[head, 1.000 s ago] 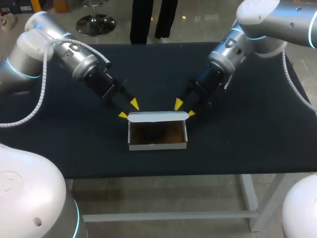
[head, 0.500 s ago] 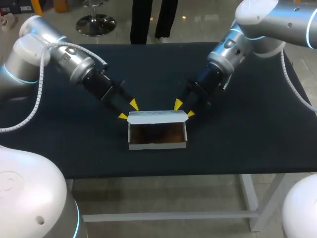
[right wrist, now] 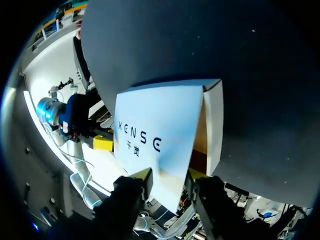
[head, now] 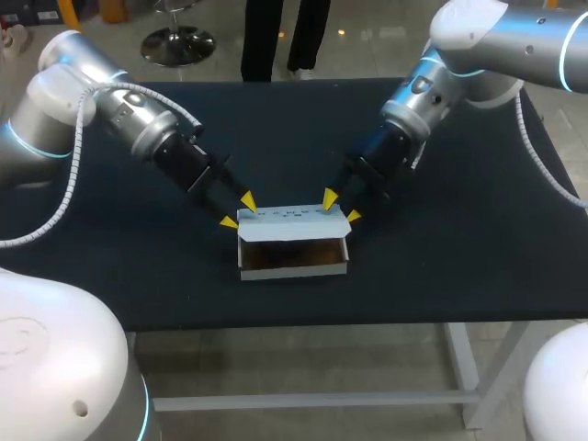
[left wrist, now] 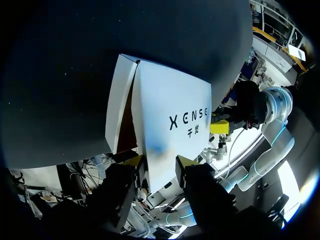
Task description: Assemble the packaging by folding the flat box into shape, placing the metal phone stand inside, and closing the box properly
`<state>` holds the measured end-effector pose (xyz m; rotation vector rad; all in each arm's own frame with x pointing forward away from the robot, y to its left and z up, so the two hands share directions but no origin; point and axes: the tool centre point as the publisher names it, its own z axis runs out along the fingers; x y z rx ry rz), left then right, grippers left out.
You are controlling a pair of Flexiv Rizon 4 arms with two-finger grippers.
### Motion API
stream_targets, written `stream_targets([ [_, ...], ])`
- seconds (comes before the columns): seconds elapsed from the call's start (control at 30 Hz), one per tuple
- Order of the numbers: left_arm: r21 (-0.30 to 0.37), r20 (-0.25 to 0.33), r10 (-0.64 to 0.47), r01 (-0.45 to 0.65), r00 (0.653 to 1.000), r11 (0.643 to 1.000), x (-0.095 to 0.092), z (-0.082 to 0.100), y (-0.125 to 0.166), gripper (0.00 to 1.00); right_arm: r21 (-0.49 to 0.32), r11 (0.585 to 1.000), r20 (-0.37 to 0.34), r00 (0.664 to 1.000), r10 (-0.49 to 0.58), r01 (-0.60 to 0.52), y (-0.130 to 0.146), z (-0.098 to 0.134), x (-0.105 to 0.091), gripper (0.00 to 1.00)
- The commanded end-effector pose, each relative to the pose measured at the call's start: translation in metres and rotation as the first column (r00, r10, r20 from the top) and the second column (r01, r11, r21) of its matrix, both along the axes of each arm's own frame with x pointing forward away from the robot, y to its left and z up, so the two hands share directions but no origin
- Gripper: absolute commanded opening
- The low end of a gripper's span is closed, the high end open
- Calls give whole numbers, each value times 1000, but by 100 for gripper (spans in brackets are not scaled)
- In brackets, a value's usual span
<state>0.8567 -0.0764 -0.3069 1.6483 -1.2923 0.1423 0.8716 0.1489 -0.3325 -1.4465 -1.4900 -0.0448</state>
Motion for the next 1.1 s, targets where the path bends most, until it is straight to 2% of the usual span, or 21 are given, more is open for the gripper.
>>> stream_targets([
  [0.03,2,1,-8,8,1000,1000,-1,-2,-5,42,-5,1000,1,1000,10,-10,8,-2,1,47],
  [0.5,22,-5,-27,27,1000,999,-2,-12,-3,42,-19,1000,4,1000,10,-10,5,-8,2,47],
  [0.97,65,27,-59,57,998,996,-4,-8,-1,43,-28,1000,15,1000,9,-8,5,-8,1,47],
  [1.1,89,41,-63,59,997,994,-6,-5,3,47,-29,1000,16,1000,5,-5,4,-9,1,47],
])
